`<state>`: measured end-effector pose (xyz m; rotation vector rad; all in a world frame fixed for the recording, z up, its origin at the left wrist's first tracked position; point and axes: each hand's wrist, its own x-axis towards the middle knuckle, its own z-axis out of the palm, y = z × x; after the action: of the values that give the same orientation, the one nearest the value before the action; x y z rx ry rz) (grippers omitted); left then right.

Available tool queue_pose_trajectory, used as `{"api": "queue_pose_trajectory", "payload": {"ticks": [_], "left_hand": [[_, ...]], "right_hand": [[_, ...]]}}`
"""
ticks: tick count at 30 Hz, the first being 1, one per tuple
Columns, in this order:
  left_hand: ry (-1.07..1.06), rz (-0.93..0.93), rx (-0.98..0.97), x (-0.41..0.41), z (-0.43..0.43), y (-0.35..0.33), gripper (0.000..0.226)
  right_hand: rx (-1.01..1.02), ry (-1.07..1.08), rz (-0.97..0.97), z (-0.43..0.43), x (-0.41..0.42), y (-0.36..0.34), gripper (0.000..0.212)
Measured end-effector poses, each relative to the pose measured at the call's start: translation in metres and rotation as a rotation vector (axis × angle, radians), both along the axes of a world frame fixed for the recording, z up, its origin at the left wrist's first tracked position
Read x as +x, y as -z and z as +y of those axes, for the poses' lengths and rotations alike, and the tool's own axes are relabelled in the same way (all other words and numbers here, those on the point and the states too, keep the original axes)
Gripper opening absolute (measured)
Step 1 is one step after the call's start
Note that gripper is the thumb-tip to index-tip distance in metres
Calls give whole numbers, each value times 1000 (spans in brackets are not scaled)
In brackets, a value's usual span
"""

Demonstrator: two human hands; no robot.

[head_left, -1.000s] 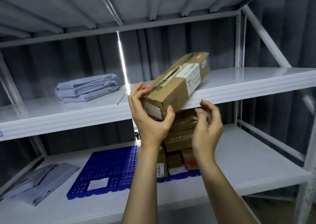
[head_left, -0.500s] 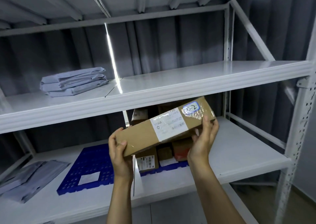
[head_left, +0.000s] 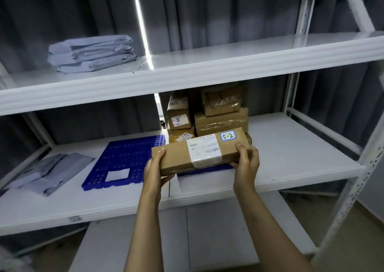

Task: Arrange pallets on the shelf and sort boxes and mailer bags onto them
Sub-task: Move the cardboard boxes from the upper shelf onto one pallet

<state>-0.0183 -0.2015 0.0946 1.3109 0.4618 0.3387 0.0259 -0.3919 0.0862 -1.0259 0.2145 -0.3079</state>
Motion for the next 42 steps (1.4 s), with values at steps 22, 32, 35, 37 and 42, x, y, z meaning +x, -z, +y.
{"api": "queue_pose_trajectory", "payload": {"ticks": [22,32,35,37,42], "left_hand": [[-418,-650,243,-28,67,-2,68],[-658,-722,580,25,27,-20,74],[-668,-675,618,59,13,-29,76],[-680,-647,656,81,4,-37,74],[-657,-531,719,132,-12,-46,77]], "right_hand": [[-79,-572,-80,92,24,-22,38],[-143,-656,-113,115,37,-23,39],[-129,-646,-122,114,44,-23,35],[-133,-613,-130,112,50,-23,35],[-136,-503,-158,104,69,-25,33]]}}
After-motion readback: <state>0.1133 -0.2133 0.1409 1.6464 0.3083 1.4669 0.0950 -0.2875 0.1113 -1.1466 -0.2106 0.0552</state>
